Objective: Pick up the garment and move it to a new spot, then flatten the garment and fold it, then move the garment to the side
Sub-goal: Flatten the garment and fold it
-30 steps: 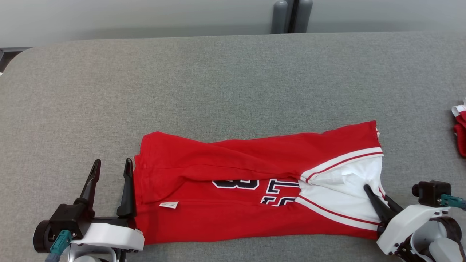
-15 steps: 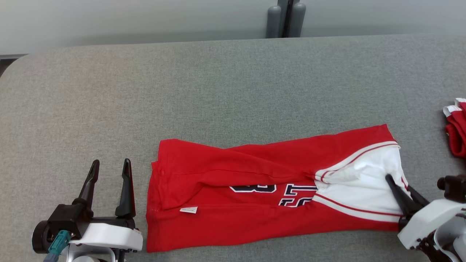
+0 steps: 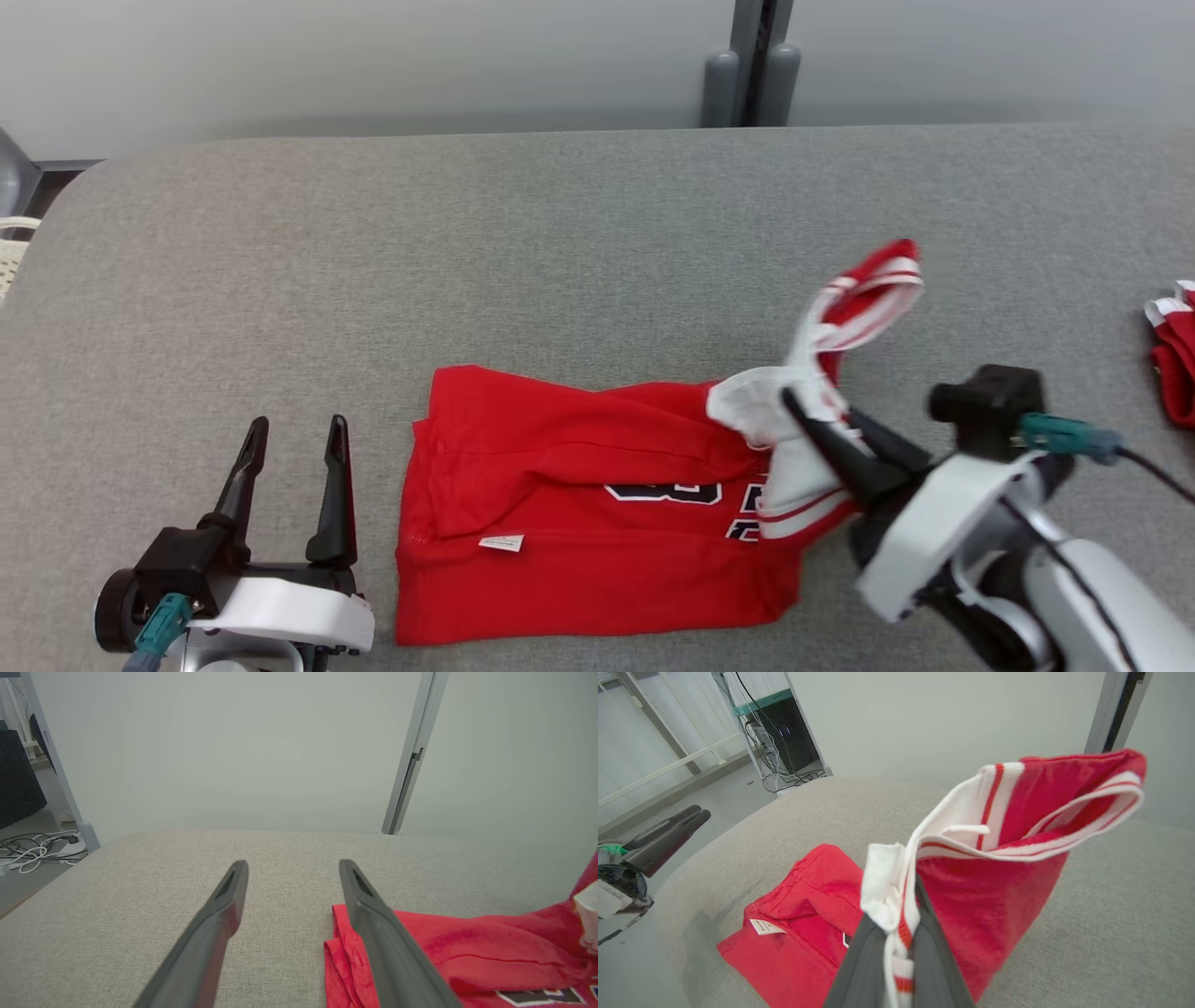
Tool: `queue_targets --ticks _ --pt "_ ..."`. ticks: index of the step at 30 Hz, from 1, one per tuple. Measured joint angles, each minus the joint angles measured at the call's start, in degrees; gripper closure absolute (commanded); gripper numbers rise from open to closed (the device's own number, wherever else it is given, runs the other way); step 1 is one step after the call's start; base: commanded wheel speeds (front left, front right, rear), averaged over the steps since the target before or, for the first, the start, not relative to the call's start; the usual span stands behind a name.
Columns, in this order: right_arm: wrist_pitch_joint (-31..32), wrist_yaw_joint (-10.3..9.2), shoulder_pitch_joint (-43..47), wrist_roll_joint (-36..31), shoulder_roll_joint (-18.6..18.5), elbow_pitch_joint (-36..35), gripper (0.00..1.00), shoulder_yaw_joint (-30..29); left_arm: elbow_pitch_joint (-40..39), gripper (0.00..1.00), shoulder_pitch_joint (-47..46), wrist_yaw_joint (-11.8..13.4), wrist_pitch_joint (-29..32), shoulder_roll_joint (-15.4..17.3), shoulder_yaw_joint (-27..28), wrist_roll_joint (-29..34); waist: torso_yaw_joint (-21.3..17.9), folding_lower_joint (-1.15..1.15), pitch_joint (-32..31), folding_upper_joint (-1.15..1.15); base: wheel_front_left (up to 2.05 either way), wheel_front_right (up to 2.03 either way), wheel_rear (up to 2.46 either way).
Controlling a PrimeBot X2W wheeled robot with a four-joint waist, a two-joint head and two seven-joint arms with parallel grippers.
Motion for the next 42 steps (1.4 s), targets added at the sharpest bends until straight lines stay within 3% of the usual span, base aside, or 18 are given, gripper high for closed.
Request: queue_targets --ticks 6,13,18,25,26,28,36,40,42 --pt "1.6 0.00 -3.6 0.5 7.2 1.2 1.00 7.3 0.4 0.00 -0.2 -0.4 0.0 -0.4 -0.5 0.0 2.0 0.00 0.1 0.00 0.00 0.00 0.00" --pt "-2.2 0.00 -6.9 3.4 15.2 10.0 1.00 12.9 0.4 0.00 -1.2 -0.5 0.0 -0.8 -1.3 0.0 3.6 0.00 1.9 0.00 0.00 0.00 0.00" --pt "-7.7 0.00 -10.0 8.0 17.3 18.9 1.00 19.1 0.8 0.00 -3.1 -0.6 0.0 -1.0 -2.6 0.1 5.0 0.00 3.9 0.00 0.00 0.00 0.00" --pt "-14.9 -0.01 -14.8 17.3 17.5 24.6 1.00 26.9 1.4 0.00 -4.6 -0.6 0.0 -1.1 -4.0 0.0 6.3 0.00 5.9 0.00 0.00 0.00 0.00" --pt "-15.8 -0.01 -15.6 18.1 17.5 25.4 0.97 27.7 1.5 0.00 -4.7 -0.6 0.0 -1.1 -4.1 0.0 6.4 0.00 6.1 0.00 0.00 0.00 0.00" --pt "-17.6 -0.01 -16.8 20.7 17.4 26.0 0.00 29.5 1.5 0.00 -4.9 -0.4 0.0 -1.2 -4.3 -0.1 6.4 0.00 6.5 0.00 0.00 0.00 0.00" --pt "-24.5 -0.01 -22.0 24.9 17.5 26.9 0.00 33.9 1.6 0.00 -5.2 -0.2 0.0 -1.2 -4.5 -0.1 5.4 0.00 7.1 0.00 0.00 0.00 0.00" --pt "-25.7 0.00 -23.3 22.8 17.6 27.6 0.00 30.7 1.5 0.00 -5.2 0.1 0.0 -1.2 -4.3 -0.1 4.7 0.00 6.9 0.00 0.00 0.00 0.00" --pt "-25.8 0.00 -23.5 19.6 17.0 27.1 0.00 25.4 1.3 0.00 -5.2 0.2 0.0 -1.2 -4.0 0.0 4.0 0.00 6.8 0.00 0.00 0.00 0.00"
